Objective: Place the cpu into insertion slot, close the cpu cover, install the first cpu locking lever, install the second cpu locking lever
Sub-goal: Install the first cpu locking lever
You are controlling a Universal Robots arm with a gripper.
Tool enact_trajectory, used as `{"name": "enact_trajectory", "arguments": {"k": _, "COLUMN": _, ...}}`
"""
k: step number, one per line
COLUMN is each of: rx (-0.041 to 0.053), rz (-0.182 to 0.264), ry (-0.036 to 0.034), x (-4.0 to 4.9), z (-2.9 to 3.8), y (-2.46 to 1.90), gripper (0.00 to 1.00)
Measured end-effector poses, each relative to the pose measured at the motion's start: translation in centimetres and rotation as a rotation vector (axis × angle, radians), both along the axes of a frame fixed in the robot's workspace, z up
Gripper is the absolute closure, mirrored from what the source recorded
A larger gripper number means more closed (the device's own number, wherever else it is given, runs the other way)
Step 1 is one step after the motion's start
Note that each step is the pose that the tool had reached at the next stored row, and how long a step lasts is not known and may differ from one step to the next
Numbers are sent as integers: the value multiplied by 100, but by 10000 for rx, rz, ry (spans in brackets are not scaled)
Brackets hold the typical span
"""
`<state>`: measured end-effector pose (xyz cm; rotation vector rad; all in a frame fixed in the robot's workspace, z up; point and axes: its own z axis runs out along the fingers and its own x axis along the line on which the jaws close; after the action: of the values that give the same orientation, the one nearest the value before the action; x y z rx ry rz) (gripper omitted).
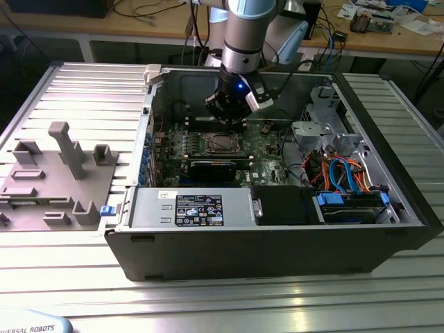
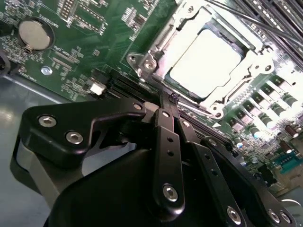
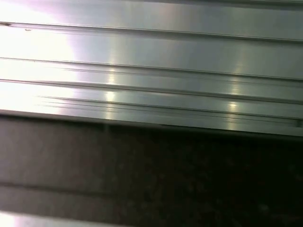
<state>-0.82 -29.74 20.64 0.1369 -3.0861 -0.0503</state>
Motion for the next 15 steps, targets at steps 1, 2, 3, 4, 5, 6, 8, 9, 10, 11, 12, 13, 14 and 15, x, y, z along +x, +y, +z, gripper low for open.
{"name": "enact_trajectory", "arguments": {"k": 1, "rx": 3, "rz": 4, "ry": 1, "x": 5, "z": -4, "y": 0, "gripper": 89}}
{"name": "enact_trajectory", "arguments": {"k": 2, "rx": 9, "rz": 9, "ry": 2, "x": 13, "z": -11, "y": 0, "gripper": 89}}
{"name": "enact_trajectory", "arguments": {"k": 3, "rx": 9, "rz": 13, "ry": 6, "x": 19, "z": -18, "y": 0, "gripper": 89}}
{"name": "enact_trajectory", "arguments": {"k": 4, "rx": 9, "rz": 15, "ry": 9, "x": 22, "z": -22, "y": -1, "gripper": 89}}
{"name": "enact_trajectory", "arguments": {"k": 5, "rx": 16, "rz": 22, "ry": 11, "x": 25, "z": -27, "y": -3, "gripper": 89}}
{"name": "enact_trajectory", "arguments": {"k": 6, "rx": 31, "rz": 29, "ry": 9, "x": 26, "z": -30, "y": -4, "gripper": 89}}
{"name": "enact_trajectory", "arguments": {"k": 8, "rx": 77, "rz": 39, "ry": 4, "x": 28, "z": -34, "y": -18, "gripper": 89}}
{"name": "enact_trajectory", "arguments": {"k": 9, "rx": 107, "rz": 40, "ry": 5, "x": 28, "z": -33, "y": -38, "gripper": 89}}
{"name": "enact_trajectory", "arguments": {"k": 10, "rx": 140, "rz": 40, "ry": 5, "x": 28, "z": -34, "y": -57, "gripper": 89}}
{"name": "enact_trajectory", "arguments": {"k": 11, "rx": 174, "rz": 39, "ry": 6, "x": 27, "z": -32, "y": -81, "gripper": 89}}
{"name": "enact_trajectory", "arguments": {"k": 12, "rx": 204, "rz": 40, "ry": 6, "x": 27, "z": -33, "y": -97, "gripper": 89}}
{"name": "enact_trajectory", "arguments": {"k": 13, "rx": 230, "rz": 40, "ry": 6, "x": 28, "z": -33, "y": -114, "gripper": 89}}
{"name": "enact_trajectory", "arguments": {"k": 14, "rx": 246, "rz": 40, "ry": 7, "x": 27, "z": -32, "y": -131, "gripper": 89}}
{"name": "enact_trajectory", "arguments": {"k": 15, "rx": 259, "rz": 41, "ry": 7, "x": 27, "z": -31, "y": -145, "gripper": 89}}
